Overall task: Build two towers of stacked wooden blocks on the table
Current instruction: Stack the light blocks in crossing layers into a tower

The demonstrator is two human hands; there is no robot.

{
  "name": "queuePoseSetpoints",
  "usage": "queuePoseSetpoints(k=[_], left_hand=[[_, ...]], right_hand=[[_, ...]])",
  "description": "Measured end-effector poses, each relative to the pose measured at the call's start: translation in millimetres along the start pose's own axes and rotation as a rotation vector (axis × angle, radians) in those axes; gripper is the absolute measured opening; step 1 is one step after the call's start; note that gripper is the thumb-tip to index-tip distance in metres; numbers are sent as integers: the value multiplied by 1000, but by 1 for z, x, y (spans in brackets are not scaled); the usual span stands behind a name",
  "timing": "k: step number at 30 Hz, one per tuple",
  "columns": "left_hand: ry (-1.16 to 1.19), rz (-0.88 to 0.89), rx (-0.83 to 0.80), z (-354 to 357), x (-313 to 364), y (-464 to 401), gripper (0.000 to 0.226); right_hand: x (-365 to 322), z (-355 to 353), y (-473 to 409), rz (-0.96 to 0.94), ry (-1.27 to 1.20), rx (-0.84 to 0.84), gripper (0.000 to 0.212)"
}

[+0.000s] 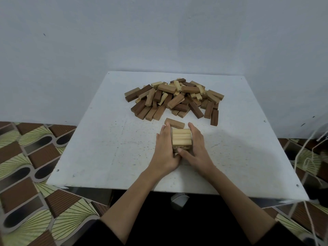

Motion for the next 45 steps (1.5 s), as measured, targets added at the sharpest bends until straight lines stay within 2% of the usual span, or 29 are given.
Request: queuePoseSetpoints(k=[4,7,33,36,41,45], left_hand=[[20,-16,-7,-1,0,2,94],[-5,-12,-13,-1,-1,0,83],[4,-57,-59,-4,2,5,97],[18,-50,-68,-4,2,5,96],[27,-76,-51,-3,-5,1,85],[8,-55,-58,-3,-2,2,87]], right_hand=[[2,1,0,13,-3,-14,101],[2,1,0,22,-10,-24,100],[1,2,0,25,-16,-71,98],[0,2,0,25,-13,-79,93],[2,1,0,30,37,-74,100],[2,1,-1,33,77,-97,91]])
Point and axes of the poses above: each hand's wrist, its own y-axis away from the middle knuckle, its own z-axis out of the palm, x = y × z, the point moved 1 cm from there along -y, towards the middle knuckle, and after that the axes turned 15 degrees about -z, right-handed, at the moved point
